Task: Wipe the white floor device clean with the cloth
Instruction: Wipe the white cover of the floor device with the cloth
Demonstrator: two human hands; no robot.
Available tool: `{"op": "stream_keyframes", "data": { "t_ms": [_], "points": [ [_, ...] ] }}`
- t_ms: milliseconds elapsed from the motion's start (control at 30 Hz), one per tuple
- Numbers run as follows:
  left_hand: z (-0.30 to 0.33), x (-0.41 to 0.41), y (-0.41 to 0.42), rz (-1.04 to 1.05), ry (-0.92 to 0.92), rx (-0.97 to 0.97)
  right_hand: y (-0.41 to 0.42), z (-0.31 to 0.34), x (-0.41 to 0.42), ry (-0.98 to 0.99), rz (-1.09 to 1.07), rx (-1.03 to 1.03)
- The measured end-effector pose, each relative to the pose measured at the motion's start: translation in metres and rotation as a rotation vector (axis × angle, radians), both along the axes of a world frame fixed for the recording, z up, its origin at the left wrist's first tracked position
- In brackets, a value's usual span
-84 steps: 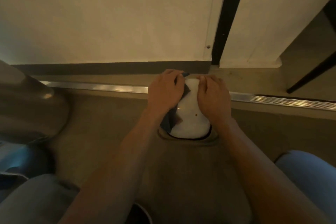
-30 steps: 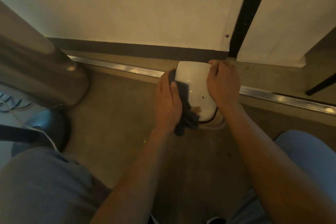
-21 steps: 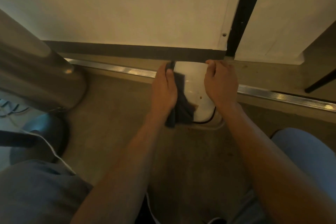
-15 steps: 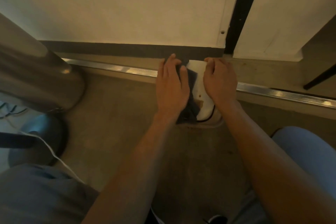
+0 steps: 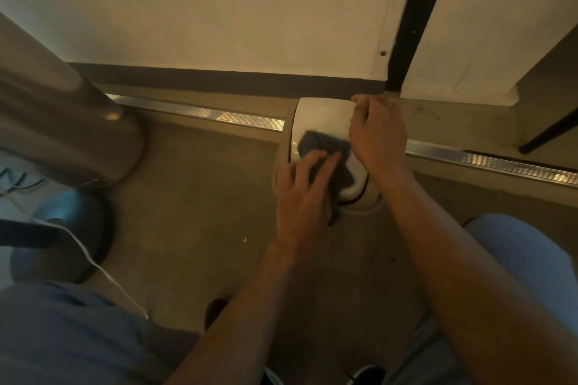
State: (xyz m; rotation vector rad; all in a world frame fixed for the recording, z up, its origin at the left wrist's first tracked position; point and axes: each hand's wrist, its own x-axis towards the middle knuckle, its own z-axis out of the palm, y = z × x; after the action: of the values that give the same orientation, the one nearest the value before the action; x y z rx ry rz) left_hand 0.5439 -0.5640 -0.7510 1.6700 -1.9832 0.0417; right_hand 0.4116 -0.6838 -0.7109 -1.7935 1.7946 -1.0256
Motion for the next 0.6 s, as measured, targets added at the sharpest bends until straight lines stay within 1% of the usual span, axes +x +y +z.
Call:
{"op": "stream_keyframes", "data": {
  "t_ms": [100,200,267,333,433,467,533,600],
  "points": [
    [-0.010,0.018,0.029,-0.059,-0.020,0.016,0.001,0.001,-0.001,0.004,-0.005,0.007],
    [0.007,0.037,0.008,0.001,-0.037,-0.040,0.001,-0.001,0.001,0.016,-0.010,0.019],
    [0.013,0.027,-0.012,0.041,-0.012,-0.032,0.000,-0.001,0.002,0.011,-0.008,0.009],
    [0.009,0.007,-0.012,-0.014,-0.005,0.012,0.000,-0.001,0.001,0.012,-0.003,-0.001],
    [-0.004,0.019,0.012,-0.153,-0.096,0.046,0.001,0.000,0.000,0.021,0.003,-0.007],
    [-0.003,0.031,0.016,-0.153,-0.108,0.056,0.002,0.001,0.000,0.021,0.001,-0.007],
    [0.005,0.044,0.012,-0.085,-0.100,0.060,0.002,0.001,-0.001,0.018,-0.001,-0.006],
    [0.012,0.036,0.000,-0.018,-0.059,0.029,0.001,0.000,0.000,0.017,-0.003,-0.009]
  ]
}}
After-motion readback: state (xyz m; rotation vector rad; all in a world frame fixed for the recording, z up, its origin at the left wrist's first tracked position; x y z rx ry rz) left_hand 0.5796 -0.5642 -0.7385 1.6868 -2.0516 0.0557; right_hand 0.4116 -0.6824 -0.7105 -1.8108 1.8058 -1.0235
